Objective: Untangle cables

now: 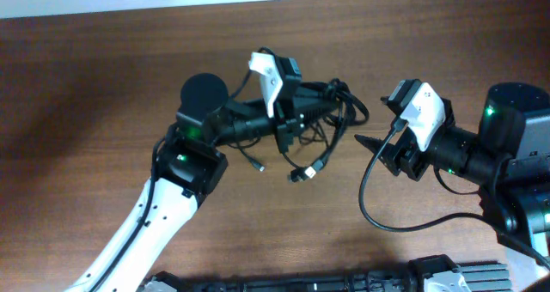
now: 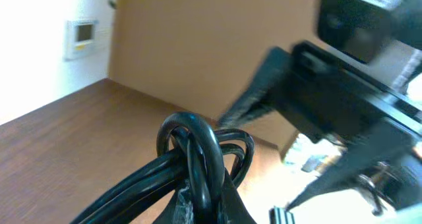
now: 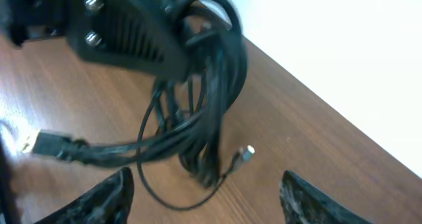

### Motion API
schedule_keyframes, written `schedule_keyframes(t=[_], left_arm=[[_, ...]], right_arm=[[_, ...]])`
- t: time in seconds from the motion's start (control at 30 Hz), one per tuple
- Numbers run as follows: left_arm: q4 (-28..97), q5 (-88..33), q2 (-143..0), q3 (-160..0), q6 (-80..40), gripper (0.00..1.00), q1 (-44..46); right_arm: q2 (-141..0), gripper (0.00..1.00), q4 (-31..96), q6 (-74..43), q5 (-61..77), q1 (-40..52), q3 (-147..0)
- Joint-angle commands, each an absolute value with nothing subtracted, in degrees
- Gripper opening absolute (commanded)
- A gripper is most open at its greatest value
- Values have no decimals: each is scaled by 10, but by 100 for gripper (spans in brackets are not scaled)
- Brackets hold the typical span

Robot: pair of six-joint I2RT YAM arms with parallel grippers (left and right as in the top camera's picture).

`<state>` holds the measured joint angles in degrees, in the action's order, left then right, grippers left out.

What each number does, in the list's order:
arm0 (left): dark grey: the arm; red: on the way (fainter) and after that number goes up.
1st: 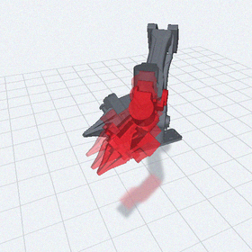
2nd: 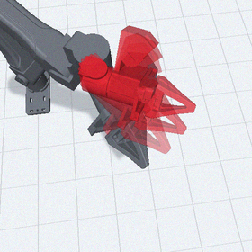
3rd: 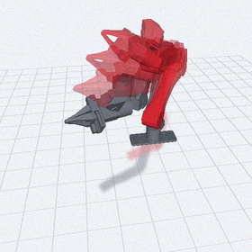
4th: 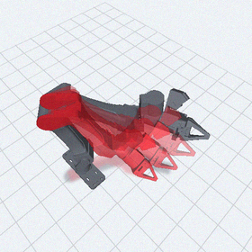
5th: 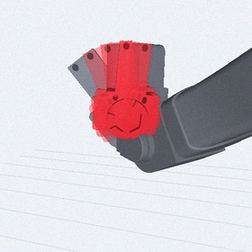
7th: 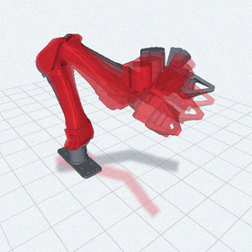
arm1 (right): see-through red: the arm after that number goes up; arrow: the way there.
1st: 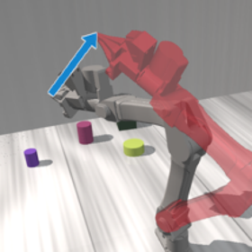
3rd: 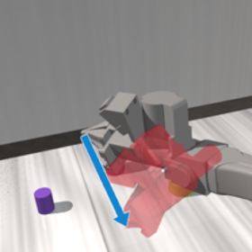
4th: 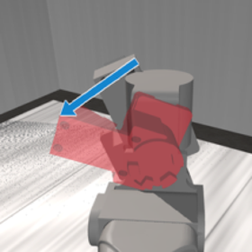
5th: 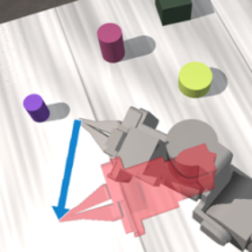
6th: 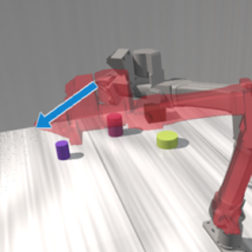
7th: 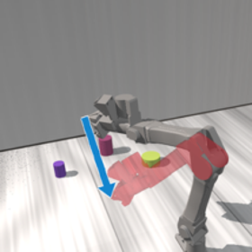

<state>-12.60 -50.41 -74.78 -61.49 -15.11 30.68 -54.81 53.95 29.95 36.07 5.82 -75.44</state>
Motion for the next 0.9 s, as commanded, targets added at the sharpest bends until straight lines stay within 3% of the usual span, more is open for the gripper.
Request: schedule_keyframes(t=[0.0, 0.17, 0.53, 0.6, 0.87], left_arm=[[-145, -550, -742, -620, -129, 0, 327], [-168, -562, -742, -620, -129, 0, 340], [-173, -562, -742, -620, -130, 0, 340], [-173, -562, -742, -620, -130, 0, 342], [-176, -562, -742, -620, -130, 0, 349]], right_arm=[[-544, 60, 535, 298, 369, 60, -760], [-544, 4, 536, 298, 368, 60, -760], [-543, 4, 537, 298, 385, 60, -760], [-543, 9, 537, 298, 399, 60, -760], [-543, 4, 540, 298, 431, 60, -760]])
